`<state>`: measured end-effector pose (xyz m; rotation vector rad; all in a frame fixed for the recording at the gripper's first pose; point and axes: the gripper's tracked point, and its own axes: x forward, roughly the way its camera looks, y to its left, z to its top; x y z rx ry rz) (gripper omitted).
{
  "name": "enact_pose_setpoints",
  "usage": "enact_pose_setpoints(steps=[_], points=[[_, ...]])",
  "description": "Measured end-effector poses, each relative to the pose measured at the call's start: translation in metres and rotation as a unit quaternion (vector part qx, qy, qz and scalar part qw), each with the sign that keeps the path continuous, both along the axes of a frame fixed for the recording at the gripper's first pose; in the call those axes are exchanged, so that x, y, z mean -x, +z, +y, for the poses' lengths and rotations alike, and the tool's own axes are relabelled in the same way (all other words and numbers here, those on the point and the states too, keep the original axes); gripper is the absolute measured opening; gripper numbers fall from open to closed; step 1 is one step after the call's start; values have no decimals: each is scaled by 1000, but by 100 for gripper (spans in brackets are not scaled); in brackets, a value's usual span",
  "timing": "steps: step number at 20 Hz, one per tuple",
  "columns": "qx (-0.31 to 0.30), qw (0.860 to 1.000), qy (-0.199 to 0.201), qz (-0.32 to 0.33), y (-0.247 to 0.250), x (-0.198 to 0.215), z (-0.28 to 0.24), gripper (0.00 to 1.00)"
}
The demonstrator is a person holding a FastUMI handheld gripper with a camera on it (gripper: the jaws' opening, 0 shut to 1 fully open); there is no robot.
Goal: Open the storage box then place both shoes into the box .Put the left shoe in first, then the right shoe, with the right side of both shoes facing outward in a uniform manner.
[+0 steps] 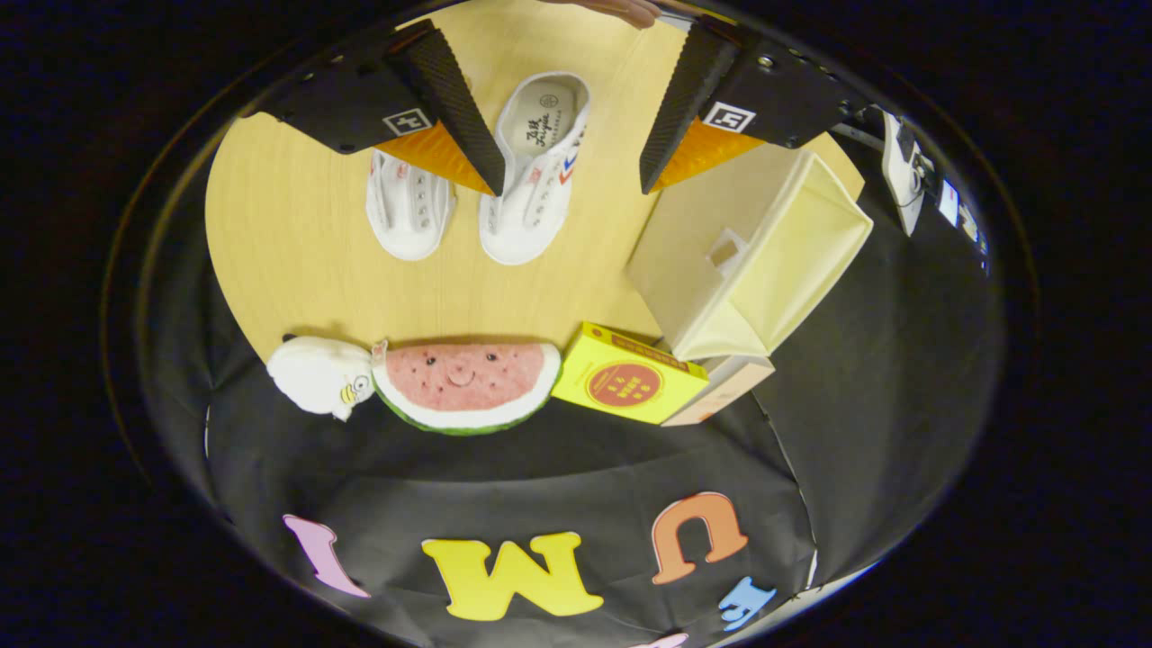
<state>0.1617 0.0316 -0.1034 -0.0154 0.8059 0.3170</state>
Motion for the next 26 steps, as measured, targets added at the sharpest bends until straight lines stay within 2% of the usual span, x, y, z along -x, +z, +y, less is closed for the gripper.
enact_pose_setpoints(steps=[4,6,9,13,14,15,17,19,21,23,26], points=[[42,998,0,53,-34,13,-19,91],[68,994,-13,81,-51,12,-28,85],[115,987,-37,105,-70,8,-43,85],[135,982,-74,108,-81,-16,-47,84],[137,982,-77,105,-83,-22,-46,77],[137,982,-75,110,-87,-25,-43,76],[152,978,-69,125,-96,-29,-44,67],[144,978,-58,136,-101,-30,-39,49],[124,981,-59,140,-101,-31,-36,36],[103,980,-76,150,-106,-33,-35,1],[62,983,-86,147,-99,-33,-33,0]])
